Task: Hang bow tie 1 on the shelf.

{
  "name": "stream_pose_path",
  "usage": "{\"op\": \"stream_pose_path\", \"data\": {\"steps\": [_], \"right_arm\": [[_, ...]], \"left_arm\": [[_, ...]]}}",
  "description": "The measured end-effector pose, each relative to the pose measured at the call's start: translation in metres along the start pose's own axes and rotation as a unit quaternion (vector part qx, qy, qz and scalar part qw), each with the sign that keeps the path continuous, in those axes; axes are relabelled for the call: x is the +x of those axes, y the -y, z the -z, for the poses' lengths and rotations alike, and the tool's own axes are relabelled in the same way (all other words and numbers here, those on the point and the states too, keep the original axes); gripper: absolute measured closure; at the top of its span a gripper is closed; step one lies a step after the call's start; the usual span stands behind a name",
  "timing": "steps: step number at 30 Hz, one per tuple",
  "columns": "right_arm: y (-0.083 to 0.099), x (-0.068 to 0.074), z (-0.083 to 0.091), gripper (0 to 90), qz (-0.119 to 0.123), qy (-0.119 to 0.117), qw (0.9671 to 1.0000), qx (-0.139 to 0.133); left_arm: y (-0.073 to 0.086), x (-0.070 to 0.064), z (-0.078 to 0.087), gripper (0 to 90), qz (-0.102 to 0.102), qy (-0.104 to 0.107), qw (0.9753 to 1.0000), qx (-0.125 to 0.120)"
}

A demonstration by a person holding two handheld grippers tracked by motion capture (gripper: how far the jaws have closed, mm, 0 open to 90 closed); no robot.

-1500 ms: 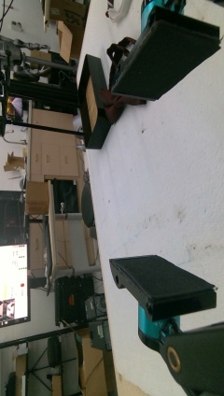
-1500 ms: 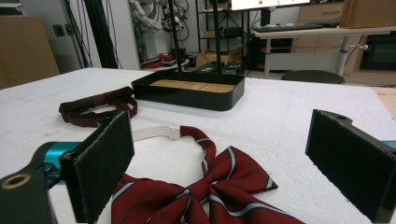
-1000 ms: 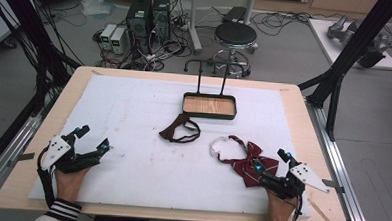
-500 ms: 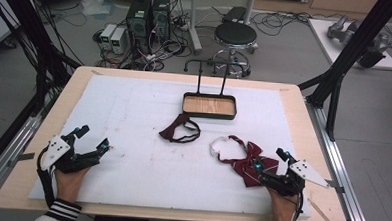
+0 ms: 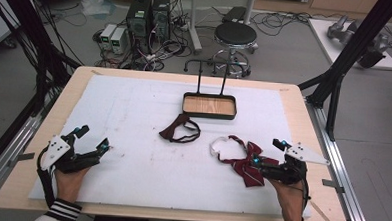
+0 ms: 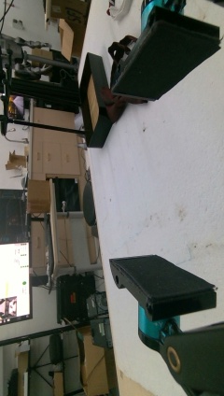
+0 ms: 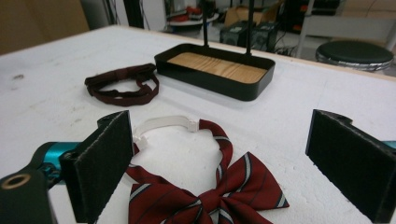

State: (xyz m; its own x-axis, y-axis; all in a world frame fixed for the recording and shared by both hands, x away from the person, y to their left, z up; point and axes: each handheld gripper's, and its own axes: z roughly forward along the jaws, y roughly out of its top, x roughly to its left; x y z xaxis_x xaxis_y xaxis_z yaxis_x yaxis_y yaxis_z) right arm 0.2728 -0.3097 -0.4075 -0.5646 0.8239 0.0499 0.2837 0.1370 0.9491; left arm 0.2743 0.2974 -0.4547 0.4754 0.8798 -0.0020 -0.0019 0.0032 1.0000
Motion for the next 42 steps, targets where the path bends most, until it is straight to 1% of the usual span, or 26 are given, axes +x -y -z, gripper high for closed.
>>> {"op": "stream_pose_path", "data": {"steps": [3, 4, 5, 7, 8, 9, 12, 14, 15, 19, 20, 21, 22, 23, 24, 25, 26, 27, 28, 29, 33, 34, 35, 36, 37, 42], "right_arm": [[-0.008, -0.001, -0.003, 6.9, 0.015, -0.006, 0.9994, 0.032], [-0.008, -0.001, -0.003, 6.9, 0.015, -0.006, 0.9994, 0.032], [-0.012, -0.002, -0.006, 6.9, 0.024, -0.014, 0.9981, 0.055], [-0.015, -0.003, -0.009, 6.9, 0.030, -0.020, 0.9964, 0.076], [-0.015, -0.003, -0.009, 6.9, 0.030, -0.020, 0.9964, 0.076], [-0.017, -0.003, -0.012, 6.9, 0.037, -0.029, 0.9937, 0.102], [-0.019, -0.004, -0.018, 6.9, 0.044, -0.033, 0.9897, 0.132], [-0.019, -0.006, -0.022, 7.0, 0.046, -0.040, 0.9860, 0.155], [-0.020, -0.006, -0.025, 7.0, 0.046, -0.042, 0.9832, 0.171], [-0.021, -0.007, -0.032, 7.1, 0.056, -0.052, 0.9766, 0.201], [-0.021, -0.007, -0.032, 7.1, 0.056, -0.052, 0.9766, 0.201], [-0.022, -0.007, -0.036, 7.1, 0.063, -0.057, 0.9720, 0.219], [-0.022, -0.007, -0.036, 7.1, 0.063, -0.057, 0.9720, 0.219], [-0.023, -0.007, -0.041, 7.1, 0.070, -0.060, 0.9674, 0.236], [-0.023, -0.007, -0.042, 7.2, 0.073, -0.062, 0.9653, 0.243], [-0.022, -0.006, -0.045, 8.5, 0.078, -0.063, 0.9620, 0.254], [-0.022, -0.006, -0.045, 8.5, 0.078, -0.063, 0.9620, 0.254], [-0.023, -0.006, -0.047, 17.6, 0.088, -0.073, 0.9561, 0.270], [-0.023, -0.006, -0.047, 17.6, 0.088, -0.073, 0.9561, 0.270], [-0.022, -0.006, -0.049, 17.6, 0.090, -0.079, 0.9537, 0.276], [-0.021, -0.007, -0.054, 18.2, 0.095, -0.075, 0.9468, 0.298], [-0.021, -0.007, -0.054, 18.2, 0.095, -0.075, 0.9468, 0.298], [-0.021, -0.007, -0.056, 19.4, 0.100, -0.076, 0.9415, 0.313], [-0.021, -0.007, -0.056, 19.4, 0.100, -0.076, 0.9415, 0.313], [-0.022, -0.006, -0.059, 21.3, 0.109, -0.077, 0.9353, 0.328], [-0.023, -0.006, -0.066, 25.8, 0.123, -0.082, 0.9226, 0.356]], "left_arm": [[0.000, 0.000, 0.000, 14.7, 0.000, 0.000, 1.0000, 0.000], [0.000, 0.000, 0.000, 14.7, 0.000, 0.000, 1.0000, 0.000], [0.000, 0.000, 0.000, 14.7, 0.000, 0.000, 1.0000, 0.000], [0.000, 0.000, 0.000, 14.7, -0.001, 0.000, 1.0000, 0.000], [0.000, 0.000, 0.000, 14.7, -0.001, 0.000, 1.0000, 0.000], [0.000, 0.000, 0.000, 14.7, 0.000, 0.000, 1.0000, -0.001], [0.000, 0.000, 0.000, 14.7, 0.000, 0.000, 1.0000, 0.000], [0.000, 0.000, 0.000, 14.7, 0.000, 0.000, 1.0000, -0.001], [0.000, 0.000, 0.000, 14.7, 0.000, 0.000, 1.0000, -0.001], [0.000, 0.000, 0.000, 14.7, 0.000, 0.000, 1.0000, 0.000], [0.000, 0.000, 0.000, 14.7, 0.000, 0.000, 1.0000, 0.000], [0.000, 0.000, 0.000, 14.7, 0.000, 0.000, 1.0000, -0.001], [0.000, 0.000, 0.000, 14.7, 0.000, 0.000, 1.0000, -0.001], [0.000, 0.000, 0.000, 14.7, 0.000, 0.000, 1.0000, -0.001], [0.000, 0.000, 0.000, 14.7, 0.000, 0.000, 1.0000, -0.001], [0.000, 0.000, 0.000, 14.8, 0.000, 0.000, 1.0000, 0.000], [0.000, 0.000, 0.000, 14.7, 0.000, 0.000, 1.0000, 0.000], [0.000, 0.000, 0.000, 14.7, 0.000, 0.000, 1.0000, 0.000], [0.000, 0.000, 0.000, 14.7, 0.000, 0.000, 1.0000, 0.000], [0.000, 0.000, 0.000, 14.8, 0.000, 0.000, 1.0000, -0.001], [0.000, 0.000, 0.000, 14.7, 0.000, -0.001, 1.0000, 0.000], [0.000, 0.000, 0.000, 14.7, 0.000, -0.001, 1.0000, 0.000], [0.000, 0.000, 0.000, 14.8, 0.000, -0.001, 1.0000, -0.001], [0.000, 0.000, 0.000, 14.8, 0.000, -0.001, 1.0000, -0.001], [0.000, 0.000, 0.000, 14.7, 0.000, -0.001, 1.0000, -0.001], [0.000, 0.000, 0.000, 14.7, 0.000, -0.001, 1.0000, 0.000]]}}
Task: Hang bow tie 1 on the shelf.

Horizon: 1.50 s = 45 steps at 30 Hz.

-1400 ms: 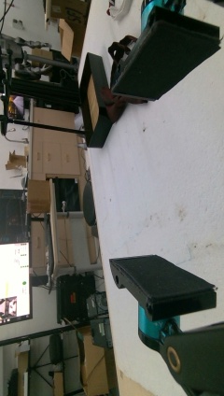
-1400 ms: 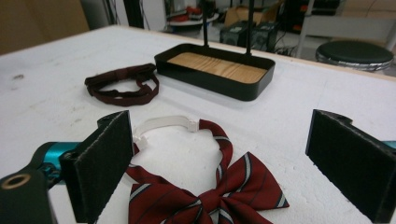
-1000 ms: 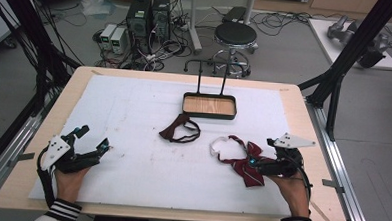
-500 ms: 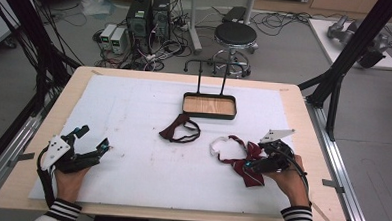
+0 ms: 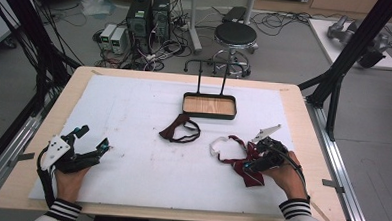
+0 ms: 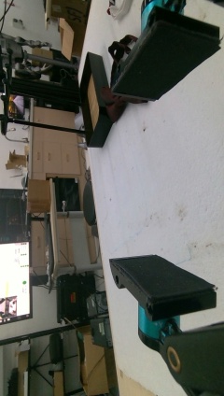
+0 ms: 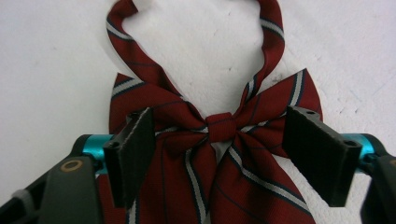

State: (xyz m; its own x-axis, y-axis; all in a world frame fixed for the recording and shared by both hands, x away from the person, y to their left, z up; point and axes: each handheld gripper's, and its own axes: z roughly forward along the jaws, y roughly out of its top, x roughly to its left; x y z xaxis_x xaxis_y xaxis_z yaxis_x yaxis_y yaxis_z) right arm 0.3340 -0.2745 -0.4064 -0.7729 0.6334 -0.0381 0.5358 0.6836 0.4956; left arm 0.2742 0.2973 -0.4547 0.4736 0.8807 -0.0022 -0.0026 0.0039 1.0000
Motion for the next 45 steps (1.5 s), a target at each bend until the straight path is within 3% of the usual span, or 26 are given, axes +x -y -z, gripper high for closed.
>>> {"op": "stream_pose_path", "data": {"steps": [11, 20, 25, 32, 38, 44, 45], "right_arm": [[-0.008, -0.004, -0.010, 38.3, 0.003, -0.015, 0.9985, 0.052], [-0.014, -0.010, -0.015, 47.0, -0.005, -0.030, 0.9969, 0.073], [-0.014, -0.012, -0.017, 57.9, -0.009, -0.032, 0.9960, 0.083], [-0.013, -0.013, -0.016, 67.5, -0.031, -0.039, 0.9954, 0.082], [-0.013, -0.009, -0.015, 67.8, -0.024, -0.030, 0.9961, 0.080], [-0.015, -0.005, -0.011, 67.8, -0.014, -0.028, 0.9976, 0.061], [-0.016, -0.005, -0.009, 67.7, -0.012, -0.021, 0.9985, 0.049]], "left_arm": [[0.000, 0.000, 0.000, 14.9, 0.001, -0.001, 1.0000, 0.001], [0.000, 0.000, 0.000, 14.9, 0.001, 0.000, 1.0000, 0.001], [0.000, 0.000, 0.000, 15.0, 0.001, 0.000, 1.0000, 0.002], [0.000, 0.000, 0.000, 15.0, 0.002, -0.001, 1.0000, 0.002], [0.000, 0.000, 0.000, 15.0, 0.002, 0.000, 1.0000, 0.002], [0.000, 0.000, 0.000, 15.1, 0.002, 0.000, 1.0000, 0.002], [0.000, 0.000, 0.000, 15.0, 0.002, 0.000, 1.0000, 0.002]]}}
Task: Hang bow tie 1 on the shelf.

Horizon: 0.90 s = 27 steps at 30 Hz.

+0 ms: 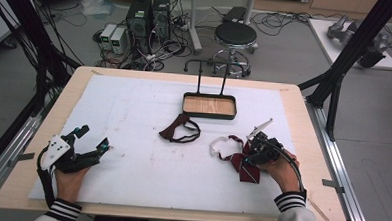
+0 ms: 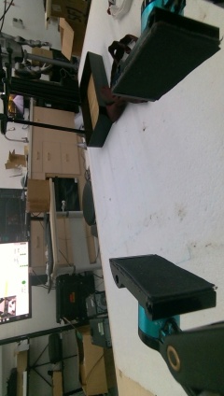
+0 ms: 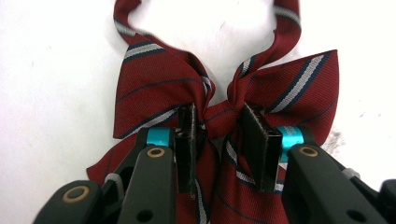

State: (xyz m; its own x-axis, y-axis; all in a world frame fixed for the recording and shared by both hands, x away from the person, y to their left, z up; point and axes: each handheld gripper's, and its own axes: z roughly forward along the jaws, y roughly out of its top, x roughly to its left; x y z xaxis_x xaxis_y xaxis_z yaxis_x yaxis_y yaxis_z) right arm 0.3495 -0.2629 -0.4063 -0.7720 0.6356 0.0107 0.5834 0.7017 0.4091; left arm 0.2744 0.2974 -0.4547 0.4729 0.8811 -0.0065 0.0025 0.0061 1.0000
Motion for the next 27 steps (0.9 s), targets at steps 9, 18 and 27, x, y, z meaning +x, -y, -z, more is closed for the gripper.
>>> {"op": "stream_pose_path", "data": {"steps": [9, 18, 27], "right_arm": [[-0.002, 0.004, 0.019, 67.7, 0.007, 0.035, 0.9958, -0.084], [-0.006, 0.008, 0.040, 67.7, 0.006, 0.068, 0.9790, -0.192], [-0.008, 0.006, 0.056, 67.7, -0.014, 0.109, 0.9556, -0.273]], "left_arm": [[0.000, 0.000, 0.000, 15.0, 0.000, 0.000, 1.0000, 0.000], [0.000, 0.000, 0.000, 15.0, 0.000, 0.000, 1.0000, 0.000], [0.000, 0.000, 0.000, 15.0, 0.001, 0.000, 1.0000, 0.000]]}}
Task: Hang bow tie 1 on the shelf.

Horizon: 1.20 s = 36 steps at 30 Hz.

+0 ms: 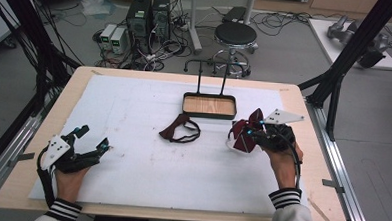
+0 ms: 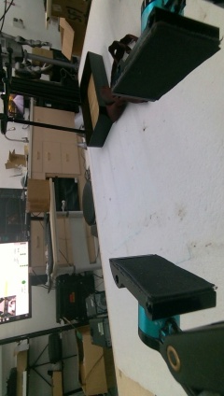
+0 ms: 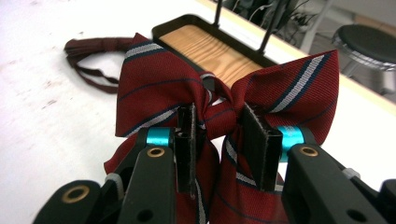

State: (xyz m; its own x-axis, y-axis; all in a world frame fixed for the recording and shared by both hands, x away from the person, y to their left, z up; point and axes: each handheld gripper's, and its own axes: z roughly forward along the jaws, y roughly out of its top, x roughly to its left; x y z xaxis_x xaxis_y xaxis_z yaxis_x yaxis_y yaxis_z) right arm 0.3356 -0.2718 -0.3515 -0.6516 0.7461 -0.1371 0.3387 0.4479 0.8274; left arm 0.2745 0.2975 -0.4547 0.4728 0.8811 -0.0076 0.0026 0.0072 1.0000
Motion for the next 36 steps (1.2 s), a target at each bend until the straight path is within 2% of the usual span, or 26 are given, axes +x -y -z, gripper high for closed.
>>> {"op": "stream_pose_path", "data": {"steps": [4, 10, 13, 15, 24, 25, 30, 31, 36], "right_arm": [[-0.005, -0.002, 0.002, 67.7, 0.001, 0.020, 0.9997, -0.016], [-0.012, -0.006, 0.002, 67.6, -0.024, 0.035, 0.9980, -0.046], [-0.016, -0.010, 0.000, 67.6, -0.034, 0.034, 0.9970, -0.061], [-0.019, -0.012, -0.001, 67.6, -0.038, 0.034, 0.9968, -0.062], [-0.040, -0.021, -0.006, 67.6, -0.044, 0.042, 0.9944, -0.087], [-0.046, -0.024, -0.007, 67.6, -0.050, 0.044, 0.9928, -0.099], [-0.057, -0.028, -0.010, 67.6, -0.056, 0.046, 0.9916, -0.108], [-0.062, -0.031, -0.013, 67.6, -0.056, 0.049, 0.9900, -0.120], [-0.074, -0.035, -0.018, 67.6, -0.052, 0.053, 0.9902, -0.118]], "left_arm": [[0.000, 0.000, 0.000, 15.0, 0.000, 0.000, 1.0000, 0.000], [0.000, 0.000, 0.000, 15.1, 0.000, 0.000, 1.0000, 0.000], [0.000, 0.000, 0.000, 15.0, 0.000, 0.000, 1.0000, 0.000], [0.000, 0.000, 0.000, 15.0, 0.000, 0.000, 1.0000, 0.000], [0.000, 0.000, 0.000, 15.0, 0.000, 0.000, 1.0000, 0.001], [0.000, 0.000, 0.000, 15.0, 0.000, 0.000, 1.0000, 0.000], [0.000, 0.000, 0.000, 15.0, 0.000, 0.000, 1.0000, 0.001], [0.000, 0.000, 0.000, 15.0, 0.000, 0.000, 1.0000, 0.000], [0.000, 0.000, 0.000, 15.0, 0.000, 0.000, 1.0000, 0.001]]}}
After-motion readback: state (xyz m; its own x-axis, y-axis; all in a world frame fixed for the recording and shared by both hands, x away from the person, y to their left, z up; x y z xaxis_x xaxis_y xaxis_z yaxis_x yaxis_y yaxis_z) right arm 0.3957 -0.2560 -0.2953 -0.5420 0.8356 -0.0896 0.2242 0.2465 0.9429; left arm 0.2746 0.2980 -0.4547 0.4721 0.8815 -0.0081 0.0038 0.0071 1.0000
